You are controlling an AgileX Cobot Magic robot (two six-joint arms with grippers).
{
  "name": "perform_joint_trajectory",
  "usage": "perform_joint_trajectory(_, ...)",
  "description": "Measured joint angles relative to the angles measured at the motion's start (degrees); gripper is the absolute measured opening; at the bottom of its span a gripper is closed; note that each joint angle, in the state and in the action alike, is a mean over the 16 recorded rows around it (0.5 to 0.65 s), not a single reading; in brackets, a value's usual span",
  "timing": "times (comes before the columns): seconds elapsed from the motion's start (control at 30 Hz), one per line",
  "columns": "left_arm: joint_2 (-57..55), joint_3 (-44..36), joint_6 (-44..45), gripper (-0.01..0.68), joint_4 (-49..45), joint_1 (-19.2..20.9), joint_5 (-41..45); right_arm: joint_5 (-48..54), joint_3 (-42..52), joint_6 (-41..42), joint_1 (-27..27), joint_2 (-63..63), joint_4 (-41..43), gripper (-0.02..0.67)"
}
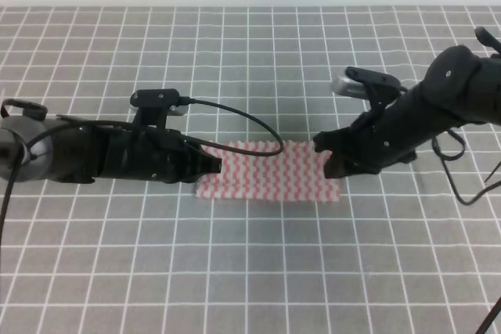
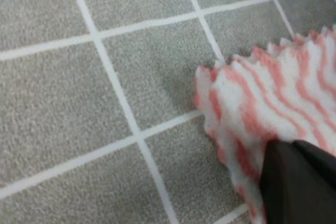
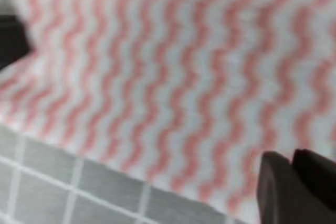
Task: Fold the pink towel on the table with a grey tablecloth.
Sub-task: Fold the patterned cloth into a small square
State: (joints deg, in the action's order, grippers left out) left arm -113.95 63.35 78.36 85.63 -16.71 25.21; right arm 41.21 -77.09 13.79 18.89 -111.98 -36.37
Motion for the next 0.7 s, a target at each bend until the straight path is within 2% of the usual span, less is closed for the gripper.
perform_joint_trajectory(0.33, -0.04, 0.02, -0.06, -0.001, -1.01, -0.02, 0.65, -1.30, -0.02, -6.23, 0.01, -0.37, 4.75, 0.288)
perform_joint_trajectory(0.7, -0.03, 0.06, -0.09, -0.001, -1.85, -0.01, 1.56, -3.96, -0.04, -7.47, 0.02, -1.03, 4.44, 0.305)
